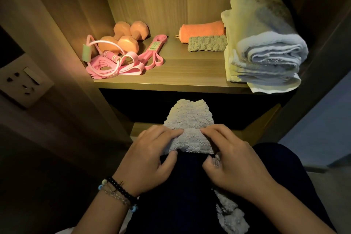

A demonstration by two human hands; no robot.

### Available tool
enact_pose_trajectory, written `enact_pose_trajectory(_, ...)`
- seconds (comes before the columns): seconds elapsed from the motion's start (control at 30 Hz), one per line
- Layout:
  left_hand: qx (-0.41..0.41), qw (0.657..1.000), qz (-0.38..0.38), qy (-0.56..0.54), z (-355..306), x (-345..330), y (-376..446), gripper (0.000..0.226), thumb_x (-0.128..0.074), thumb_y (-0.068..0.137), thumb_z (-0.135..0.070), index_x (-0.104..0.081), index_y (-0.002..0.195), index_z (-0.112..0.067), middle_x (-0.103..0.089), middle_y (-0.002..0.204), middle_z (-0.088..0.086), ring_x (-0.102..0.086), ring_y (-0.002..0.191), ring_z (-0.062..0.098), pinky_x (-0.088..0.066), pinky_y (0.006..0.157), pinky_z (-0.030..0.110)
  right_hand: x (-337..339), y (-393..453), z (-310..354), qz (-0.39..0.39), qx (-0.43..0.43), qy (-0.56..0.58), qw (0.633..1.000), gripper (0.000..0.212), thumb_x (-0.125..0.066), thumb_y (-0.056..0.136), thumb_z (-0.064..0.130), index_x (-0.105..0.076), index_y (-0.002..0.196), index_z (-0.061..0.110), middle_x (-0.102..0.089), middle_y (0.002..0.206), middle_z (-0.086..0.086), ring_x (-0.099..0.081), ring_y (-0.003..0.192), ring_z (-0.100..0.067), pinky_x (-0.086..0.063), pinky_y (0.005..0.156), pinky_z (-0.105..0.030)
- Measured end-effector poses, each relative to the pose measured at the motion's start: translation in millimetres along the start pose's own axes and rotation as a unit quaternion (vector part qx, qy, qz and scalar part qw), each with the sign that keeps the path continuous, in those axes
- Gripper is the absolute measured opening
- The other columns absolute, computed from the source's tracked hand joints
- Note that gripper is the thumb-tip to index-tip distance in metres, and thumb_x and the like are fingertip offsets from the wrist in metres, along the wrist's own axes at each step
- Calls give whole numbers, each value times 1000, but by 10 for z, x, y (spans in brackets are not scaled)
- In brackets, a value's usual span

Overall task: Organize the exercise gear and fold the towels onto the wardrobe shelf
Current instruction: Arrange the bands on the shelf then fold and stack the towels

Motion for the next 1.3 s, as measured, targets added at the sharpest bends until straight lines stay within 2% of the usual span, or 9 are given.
enact_pose_trajectory(0.17, 39, 995, -31, -91, 91, 62, -49, 32, -51, 90, -37, -53, 121, -34, -59, 111, -16, -57, 103, 4, -51, 84, 35, 57, -29, -105, 5, -3, 94, 996, 47, -54, 83, 37, -45, 129, 35, -47, 121, 23, -56, 99, -2, -49, 76, -23)
enact_pose_trajectory(0.3, 77, 986, -52, -135, 190, 75, -88, 26, -52, 90, -42, -61, 113, -31, -62, 108, -20, -60, 95, -1, -46, 78, 18, 66, -26, -185, 3, -16, 183, 983, 35, -54, 83, 44, -49, 117, 41, -53, 115, 25, -55, 106, -4, -44, 80, -17)
enact_pose_trajectory(0.4, 102, 978, -91, -155, 204, 162, -81, 26, -50, 91, -48, -64, 104, -30, -66, 94, -15, -62, 78, 4, -44, 63, 17, 22, -19, -249, 20, -44, 286, 957, 33, -55, 83, 49, -56, 114, 38, -60, 116, 16, -58, 110, -7, -48, 86, -27)
enact_pose_trajectory(0.53, 163, 966, -108, -169, 286, 149, -110, 28, -48, 85, -60, -61, 94, -38, -66, 83, -4, -58, 67, 27, -45, 61, 40, 5, -22, -273, 12, -63, 317, 946, 34, -52, 83, 58, -58, 111, 39, -65, 106, 6, -63, 94, -10, -52, 80, -41)
enact_pose_trajectory(0.67, 242, 947, -112, -182, 375, 103, -126, 23, -53, 87, -56, -60, 87, -34, -65, 82, -3, -50, 59, 25, -33, 50, 22, -4, 38, -272, -4, -98, 331, 938, 26, -53, 85, 56, -59, 101, 37, -66, 89, -7, -56, 64, -31, -42, 60, -37)
enact_pose_trajectory(0.77, 306, 930, -135, -152, 445, 106, -167, 13, -58, 89, -41, -58, 89, -29, -59, 75, -6, -43, 48, 7, -31, 46, 14, -14, 93, -322, -24, -139, 325, 935, 21, -59, 87, 41, -60, 92, 21, -53, 68, -3, -41, 54, -10, -33, 56, -29)
enact_pose_trajectory(0.93, 179, 964, -197, 21, 130, 284, -98, 13, -52, 94, -32, -58, 96, -21, -54, 98, -12, -51, 93, 8, -44, 79, 31, -4, 140, -479, -63, -235, 274, 930, 27, -64, 83, 46, -56, 89, 21, -44, 57, 4, -40, 53, -8, -31, 55, -30)
enact_pose_trajectory(1.1, 111, 987, -116, 28, 27, 92, -42, 29, -55, 85, -48, -55, 105, -28, -52, 103, -18, -48, 100, 5, -37, 83, 30, 131, 133, -454, -93, -252, 196, 943, 24, -63, 84, 47, -53, 97, 29, -57, 70, 5, -56, 68, -11, -45, 61, -33)
enact_pose_trajectory(1.3, 121, 985, -120, -16, 133, 72, -7, 27, -50, 86, -50, -54, 106, -34, -49, 94, -29, -48, 92, -2, -45, 78, 32, 325, 105, -199, -182, -110, 124, 969, 21, -63, 89, 19, -65, 110, 22, -57, 95, 6, -55, 81, -6, -48, 66, -26)
Point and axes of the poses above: each hand's wrist, its own y-axis towards the middle knuckle, its own x-axis out of the back of the hand, z = x × y, the point moved 10 cm from there along y, towards the middle knuckle
